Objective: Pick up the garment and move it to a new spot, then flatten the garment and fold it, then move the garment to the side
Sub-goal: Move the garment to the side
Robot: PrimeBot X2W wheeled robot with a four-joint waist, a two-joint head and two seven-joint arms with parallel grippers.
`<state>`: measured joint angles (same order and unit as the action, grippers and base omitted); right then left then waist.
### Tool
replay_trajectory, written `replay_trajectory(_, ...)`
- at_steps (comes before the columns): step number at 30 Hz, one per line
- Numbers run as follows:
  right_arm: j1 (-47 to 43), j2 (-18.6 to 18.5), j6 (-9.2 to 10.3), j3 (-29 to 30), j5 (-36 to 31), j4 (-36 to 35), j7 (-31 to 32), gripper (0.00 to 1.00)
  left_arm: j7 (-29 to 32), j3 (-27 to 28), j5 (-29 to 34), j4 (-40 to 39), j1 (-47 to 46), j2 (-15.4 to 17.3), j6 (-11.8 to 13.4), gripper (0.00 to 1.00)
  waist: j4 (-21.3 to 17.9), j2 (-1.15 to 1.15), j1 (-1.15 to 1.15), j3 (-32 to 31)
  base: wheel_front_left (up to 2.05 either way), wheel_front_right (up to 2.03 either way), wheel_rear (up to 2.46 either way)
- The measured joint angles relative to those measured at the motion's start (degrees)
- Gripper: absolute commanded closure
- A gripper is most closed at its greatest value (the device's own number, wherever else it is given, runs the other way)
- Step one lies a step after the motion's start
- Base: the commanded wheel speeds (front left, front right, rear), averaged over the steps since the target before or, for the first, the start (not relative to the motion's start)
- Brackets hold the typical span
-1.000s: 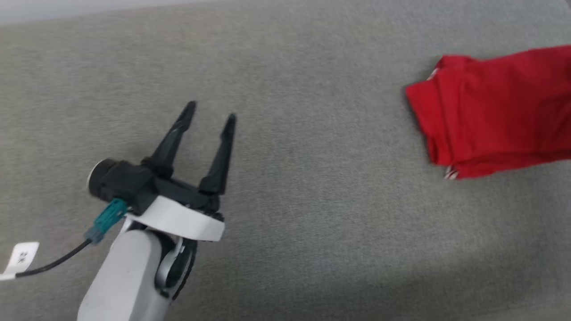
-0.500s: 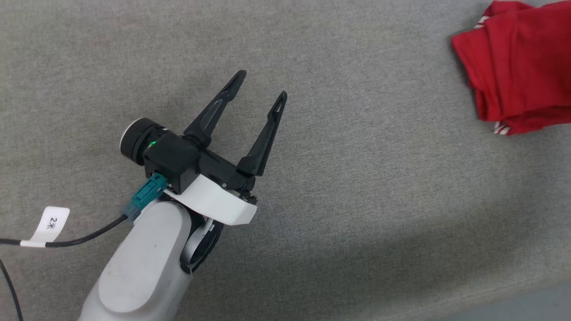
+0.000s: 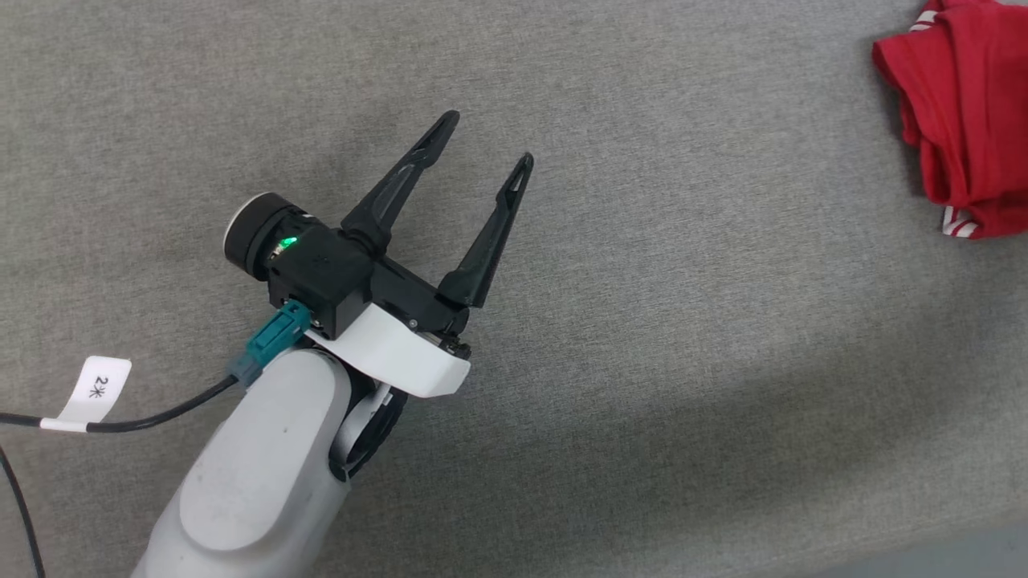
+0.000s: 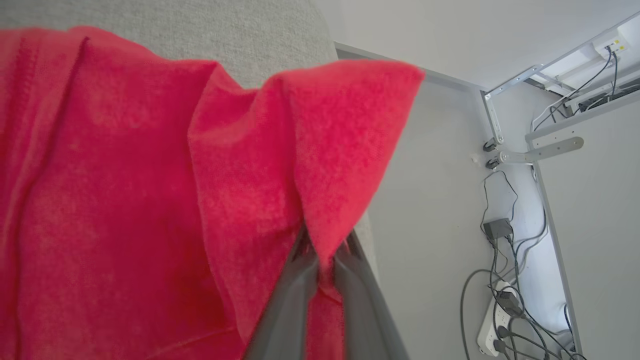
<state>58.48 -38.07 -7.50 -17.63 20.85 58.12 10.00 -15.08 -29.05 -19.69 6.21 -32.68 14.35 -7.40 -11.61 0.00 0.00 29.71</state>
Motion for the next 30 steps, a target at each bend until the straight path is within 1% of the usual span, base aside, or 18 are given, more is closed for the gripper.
replay_trajectory(1,0.4,0.4,0.00,0.0,-0.3,1.0,-0.5,1.00,0.0,0.0,0.0,0.0,0.0,0.1,0.0,0.00,0.1,0.00,0.00,0.0,0.00,0.00,0.00)
replay_trajectory(2,0.8,0.6,0.00,0.0,-0.6,1.9,-1.0,0.94,0.0,0.1,0.0,0.0,0.0,0.1,0.0,0.00,0.3,0.00,0.00,0.1,0.00,0.00,0.00)
replay_trajectory(3,1.2,0.7,0.00,0.1,-1.0,2.5,-2.0,0.70,0.0,0.3,-0.1,0.0,0.0,0.1,0.0,0.00,0.4,0.00,0.00,0.1,0.00,0.00,0.00)
replay_trajectory(4,1.7,0.8,0.00,0.2,-1.3,3.4,-2.6,0.58,0.0,0.6,-0.1,0.0,0.0,0.2,0.0,0.00,0.5,0.00,0.00,0.1,0.00,0.00,0.00)
replay_trajectory(5,2.1,1.0,0.00,0.4,-1.5,4.1,-3.0,0.40,0.0,1.0,-0.1,-0.1,0.0,0.2,0.0,0.00,0.6,0.00,0.00,0.0,0.00,0.00,0.00)
replay_trajectory(6,2.5,1.2,0.00,0.6,-1.5,5.0,-3.5,0.00,0.0,1.3,-0.4,-0.2,0.0,0.3,0.0,0.00,0.6,0.00,0.00,0.0,0.00,0.00,0.00)
replay_trajectory(13,4.6,1.5,0.00,0.8,-1.4,7.7,-6.7,0.00,0.0,3.7,-1.2,-0.7,1.1,0.5,0.0,0.00,1.0,0.00,0.00,-1.5,0.00,0.00,0.00)
replay_trajectory(18,4.6,2.3,0.00,1.4,2.2,7.7,-9.4,0.00,0.0,5.1,-1.9,-0.6,3.4,0.7,0.0,0.00,1.6,0.00,0.00,-3.6,0.00,0.00,0.00)
replay_trajectory(23,3.2,3.8,0.00,0.1,5.3,4.8,-12.6,0.00,0.0,8.4,-3.1,-0.5,6.1,0.6,0.0,0.00,2.6,0.00,0.00,-6.0,0.00,0.00,0.00)
replay_trajectory(30,-1.8,5.4,0.00,-3.0,9.1,-0.9,-17.5,0.00,0.0,13.4,-2.5,-0.7,10.0,-0.3,0.0,0.00,4.6,0.00,0.00,-9.9,0.00,0.00,0.00)
